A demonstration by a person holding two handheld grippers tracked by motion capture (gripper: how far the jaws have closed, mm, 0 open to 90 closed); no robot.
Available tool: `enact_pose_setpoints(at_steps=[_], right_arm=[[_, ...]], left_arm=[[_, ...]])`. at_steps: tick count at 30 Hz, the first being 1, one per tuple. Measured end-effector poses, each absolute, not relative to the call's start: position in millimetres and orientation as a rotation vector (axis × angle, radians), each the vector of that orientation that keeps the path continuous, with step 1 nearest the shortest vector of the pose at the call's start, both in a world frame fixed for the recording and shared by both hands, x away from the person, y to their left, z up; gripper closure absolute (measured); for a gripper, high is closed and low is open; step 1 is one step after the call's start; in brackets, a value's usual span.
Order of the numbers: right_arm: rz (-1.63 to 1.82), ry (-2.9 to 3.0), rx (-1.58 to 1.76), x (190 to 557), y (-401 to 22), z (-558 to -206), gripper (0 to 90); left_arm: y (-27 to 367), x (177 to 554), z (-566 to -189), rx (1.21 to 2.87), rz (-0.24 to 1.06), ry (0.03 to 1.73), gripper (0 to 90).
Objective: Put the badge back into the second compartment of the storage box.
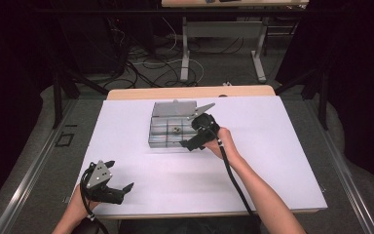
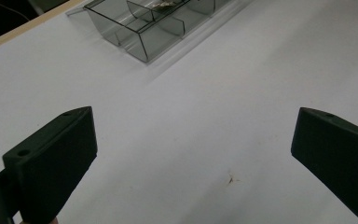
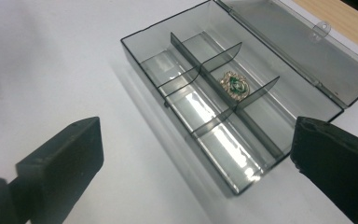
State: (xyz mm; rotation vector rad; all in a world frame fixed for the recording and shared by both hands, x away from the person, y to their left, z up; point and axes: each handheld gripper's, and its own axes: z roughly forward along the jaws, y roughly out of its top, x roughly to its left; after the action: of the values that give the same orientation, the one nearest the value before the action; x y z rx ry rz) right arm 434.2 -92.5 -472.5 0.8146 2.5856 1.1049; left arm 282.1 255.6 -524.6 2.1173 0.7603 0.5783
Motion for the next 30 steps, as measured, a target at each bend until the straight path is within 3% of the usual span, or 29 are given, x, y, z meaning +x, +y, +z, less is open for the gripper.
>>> enact_pose_setpoints(at_steps=[30], right_arm=[[1.134, 2.501, 0.857, 345.2, -184.3, -478.7, 0.0]], left_arm=[[256.0, 281.8, -524.1, 2.117, 0.581, 0.76, 0.6]])
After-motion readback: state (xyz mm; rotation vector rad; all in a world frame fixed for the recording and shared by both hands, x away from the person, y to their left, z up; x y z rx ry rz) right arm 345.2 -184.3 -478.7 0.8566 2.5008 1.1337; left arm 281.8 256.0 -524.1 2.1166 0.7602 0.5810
